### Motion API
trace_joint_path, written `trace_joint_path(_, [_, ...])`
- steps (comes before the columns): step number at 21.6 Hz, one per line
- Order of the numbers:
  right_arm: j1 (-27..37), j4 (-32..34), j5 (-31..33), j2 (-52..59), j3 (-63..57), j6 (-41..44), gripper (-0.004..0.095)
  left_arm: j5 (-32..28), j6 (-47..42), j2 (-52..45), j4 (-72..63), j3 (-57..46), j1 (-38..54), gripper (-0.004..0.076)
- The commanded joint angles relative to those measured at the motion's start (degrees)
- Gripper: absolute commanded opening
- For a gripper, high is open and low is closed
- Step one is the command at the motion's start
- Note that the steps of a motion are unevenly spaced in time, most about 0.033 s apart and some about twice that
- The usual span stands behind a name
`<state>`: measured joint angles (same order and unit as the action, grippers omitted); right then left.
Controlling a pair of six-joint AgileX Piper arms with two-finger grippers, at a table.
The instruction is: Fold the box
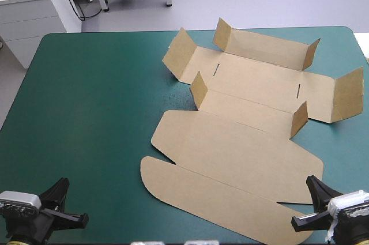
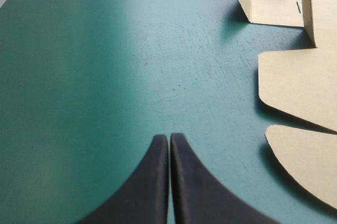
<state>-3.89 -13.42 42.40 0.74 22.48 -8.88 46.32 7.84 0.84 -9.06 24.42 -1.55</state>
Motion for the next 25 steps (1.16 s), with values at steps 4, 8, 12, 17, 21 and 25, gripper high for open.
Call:
trace_joint_path(4, [-0.29,-0.27,-3.95,1.29,1.87,-0.03,-0.0019,-4.26,-0.14,1.05,-2.02,1.27,-0.03,-0.0008])
trace_joint_path(8, [-0.29,-0.27,-3.95,1.29,1.87,-0.03,-0.0019,-4.26,0.10,1.05,-2.02,1.27,-0.03,-0.0008])
trace_joint_path(12, [-0.29,-0.27,-3.95,1.29,1.87,-0.03,-0.0016,-4.26,0.10,1.05,-2.02,1.27,-0.03,-0.0008])
trace_joint_path(17, [-0.29,-0.27,-3.95,1.29,1.87,-0.03,0.0162,-4.26,0.10,1.05,-2.02,1.19,-0.03,-0.0008])
trace_joint_path(21, [-0.29,-0.27,-3.95,1.29,1.87,-0.03,0.0587,-4.26,0.10,1.05,-2.02,1.19,-0.03,-0.0008])
trace_joint_path(25, [-0.29,-0.27,-3.95,1.29,1.87,-0.03,0.0720,-4.26,0.10,1.05,-2.02,1.19,-0.03,-0.0008])
